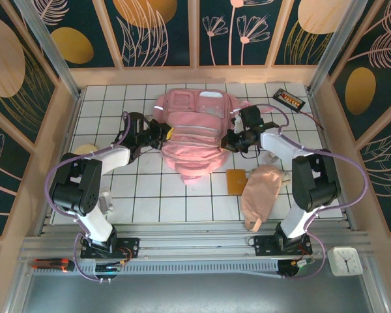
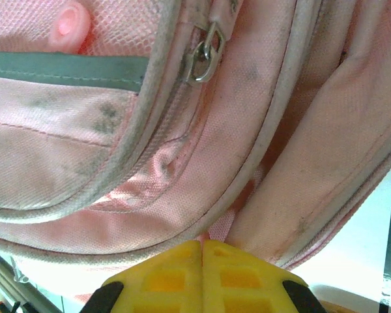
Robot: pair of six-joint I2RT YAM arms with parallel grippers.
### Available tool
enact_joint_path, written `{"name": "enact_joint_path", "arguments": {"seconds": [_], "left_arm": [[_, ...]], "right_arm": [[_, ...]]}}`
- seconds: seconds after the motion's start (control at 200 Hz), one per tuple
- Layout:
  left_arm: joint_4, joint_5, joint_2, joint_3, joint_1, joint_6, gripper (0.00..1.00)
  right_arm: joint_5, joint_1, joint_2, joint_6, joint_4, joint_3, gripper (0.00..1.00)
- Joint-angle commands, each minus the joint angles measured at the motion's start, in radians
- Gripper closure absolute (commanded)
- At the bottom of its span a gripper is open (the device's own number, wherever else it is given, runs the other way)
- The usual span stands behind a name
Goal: Pack books, pencil case, and school supplies into a backpack
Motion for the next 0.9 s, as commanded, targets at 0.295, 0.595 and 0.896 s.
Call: {"name": "enact_joint_path", "arguments": {"seconds": [0.295, 0.595, 0.896], "left_arm": [[0.068, 0.011, -0.014, 0.027, -0.009, -0.031, 1.00], [0.144, -0.003, -0.013, -0.011, -0.050, -0.100, 1.00], [0.188, -0.019, -0.024, -0.036, -0.096, -0.150, 1.00]], "right_arm": [[-0.093, 0.069, -0.132, 0.053, 0.017, -0.060, 1.00], [-0.349, 0.105, -0.121, 0.441, 0.428, -0.204, 1.00], [-0.376, 0.245, 0.027, 0.634, 0.710, -0.149, 1.00]]}}
